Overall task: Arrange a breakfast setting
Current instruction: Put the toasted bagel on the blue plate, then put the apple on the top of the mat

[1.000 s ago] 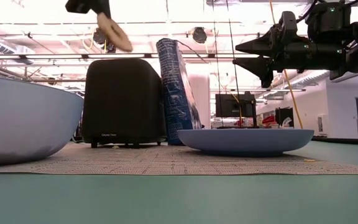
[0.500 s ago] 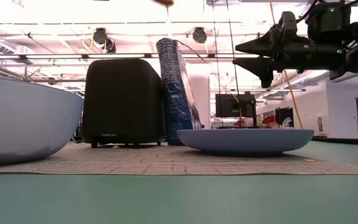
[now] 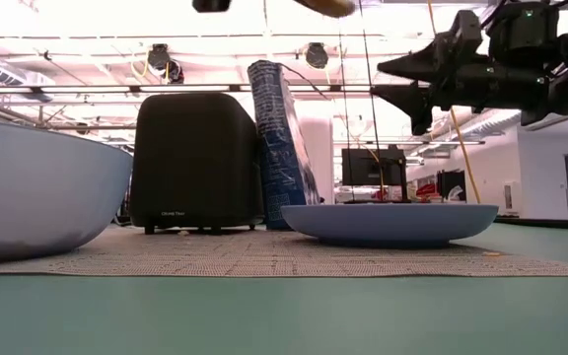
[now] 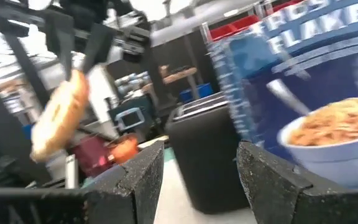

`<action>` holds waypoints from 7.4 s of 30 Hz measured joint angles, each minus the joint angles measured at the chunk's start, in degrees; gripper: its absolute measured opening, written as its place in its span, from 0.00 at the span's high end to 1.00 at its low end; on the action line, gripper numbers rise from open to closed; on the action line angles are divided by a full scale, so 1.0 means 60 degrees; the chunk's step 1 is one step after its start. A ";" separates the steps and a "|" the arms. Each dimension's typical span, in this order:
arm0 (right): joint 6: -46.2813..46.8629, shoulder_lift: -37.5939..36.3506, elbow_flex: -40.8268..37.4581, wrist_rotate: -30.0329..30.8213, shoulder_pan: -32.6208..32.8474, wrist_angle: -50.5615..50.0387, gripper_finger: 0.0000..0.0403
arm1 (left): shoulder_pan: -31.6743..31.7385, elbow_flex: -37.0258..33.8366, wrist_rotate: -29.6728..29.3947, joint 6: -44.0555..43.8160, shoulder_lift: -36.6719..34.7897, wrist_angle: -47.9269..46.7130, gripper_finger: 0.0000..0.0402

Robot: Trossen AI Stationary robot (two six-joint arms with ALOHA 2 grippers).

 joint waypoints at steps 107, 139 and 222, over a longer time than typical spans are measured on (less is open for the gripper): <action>0.0396 -0.2234 0.0003 -0.0643 0.0004 -0.1111 0.31 | -0.1188 0.0004 -0.3548 0.3102 0.1635 0.0584 0.57; 0.1496 -0.2238 0.5302 -0.3149 0.3927 -1.1738 0.14 | -0.3248 0.0000 -0.5864 0.2892 0.0304 -0.2311 0.57; 0.6891 0.1274 0.5328 0.1274 0.9751 -1.4930 0.14 | -0.3237 0.0000 -0.5851 0.2794 0.0311 -0.2132 0.57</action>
